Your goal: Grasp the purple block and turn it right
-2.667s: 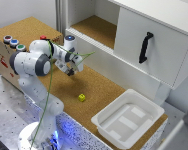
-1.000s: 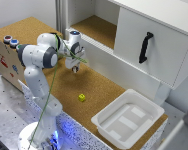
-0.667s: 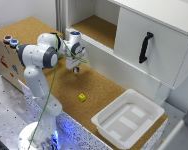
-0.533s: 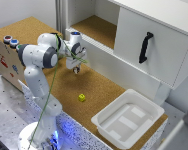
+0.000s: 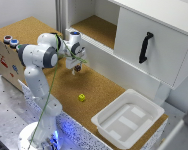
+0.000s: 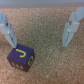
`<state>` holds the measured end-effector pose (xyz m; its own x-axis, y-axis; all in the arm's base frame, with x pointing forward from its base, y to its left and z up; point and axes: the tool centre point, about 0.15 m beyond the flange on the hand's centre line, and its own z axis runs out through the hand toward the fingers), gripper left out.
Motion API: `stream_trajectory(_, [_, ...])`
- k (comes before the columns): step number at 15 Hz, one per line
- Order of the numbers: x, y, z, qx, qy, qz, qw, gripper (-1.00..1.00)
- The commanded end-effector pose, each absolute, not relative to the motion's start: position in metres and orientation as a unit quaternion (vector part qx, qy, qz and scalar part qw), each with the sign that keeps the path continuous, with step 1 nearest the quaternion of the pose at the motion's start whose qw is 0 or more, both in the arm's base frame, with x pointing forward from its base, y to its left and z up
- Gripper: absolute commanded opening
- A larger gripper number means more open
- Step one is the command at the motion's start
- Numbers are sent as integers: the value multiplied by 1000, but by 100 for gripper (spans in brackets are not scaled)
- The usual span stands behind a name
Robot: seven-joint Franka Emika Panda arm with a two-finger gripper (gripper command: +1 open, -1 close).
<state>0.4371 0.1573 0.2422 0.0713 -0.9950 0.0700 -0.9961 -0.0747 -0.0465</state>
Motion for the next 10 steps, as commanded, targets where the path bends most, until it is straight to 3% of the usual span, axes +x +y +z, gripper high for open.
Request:
stream_trajectory(1, [429,172,242,725,-686,57,37,100])
stream_trajectory(10, [428,183,245,729,-680,75,-1,100])
